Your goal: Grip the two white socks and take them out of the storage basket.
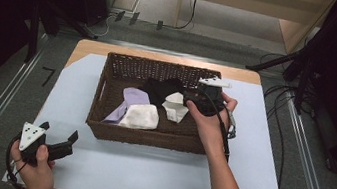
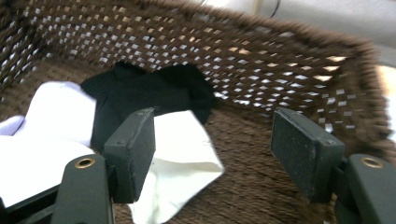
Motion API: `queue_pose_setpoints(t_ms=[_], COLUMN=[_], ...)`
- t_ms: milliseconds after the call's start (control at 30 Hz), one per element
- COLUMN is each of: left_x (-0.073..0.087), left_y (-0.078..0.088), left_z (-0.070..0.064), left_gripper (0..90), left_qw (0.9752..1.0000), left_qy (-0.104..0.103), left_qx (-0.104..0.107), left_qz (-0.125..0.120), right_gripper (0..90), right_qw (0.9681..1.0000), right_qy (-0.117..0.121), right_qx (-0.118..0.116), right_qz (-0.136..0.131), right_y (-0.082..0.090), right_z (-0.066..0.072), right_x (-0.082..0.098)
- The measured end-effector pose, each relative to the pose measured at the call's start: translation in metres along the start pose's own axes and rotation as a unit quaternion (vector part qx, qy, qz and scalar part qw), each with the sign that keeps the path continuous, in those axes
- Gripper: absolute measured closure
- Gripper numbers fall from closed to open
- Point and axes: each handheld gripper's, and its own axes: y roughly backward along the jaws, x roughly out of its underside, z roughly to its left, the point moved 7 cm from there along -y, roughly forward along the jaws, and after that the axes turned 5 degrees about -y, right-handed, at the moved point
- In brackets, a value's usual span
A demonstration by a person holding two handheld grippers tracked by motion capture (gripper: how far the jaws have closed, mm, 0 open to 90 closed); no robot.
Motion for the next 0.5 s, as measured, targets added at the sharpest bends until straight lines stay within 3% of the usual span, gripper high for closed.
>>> queue_pose_setpoints(t_ms=[100,200,300,500], left_x=[0.000,0.000,0.000,0.000], left_y=[0.000,0.000,0.000,0.000], left_z=[0.000,0.000,0.000,0.000], left_gripper=[0.0,0.0,0.0,0.0], left_qw=[1.0000,1.0000,1.0000,1.0000], left_qy=[0.000,-0.002,0.000,0.000], left_qx=[0.000,-0.001,-0.001,0.000], left_qz=[0.000,-0.001,0.000,-0.001], right_gripper=[31.2,31.6,34.0,33.7], right_qw=[0.9999,0.9993,0.9986,0.9975], right_qy=[0.008,-0.007,-0.003,0.022], right_qx=[-0.011,-0.029,-0.038,-0.030], right_qz=[0.006,0.021,0.036,0.060], right_y=[-0.009,-0.023,-0.032,-0.042], right_z=[0.005,0.011,0.018,0.024], right_x=[0.003,0.011,0.017,0.026])
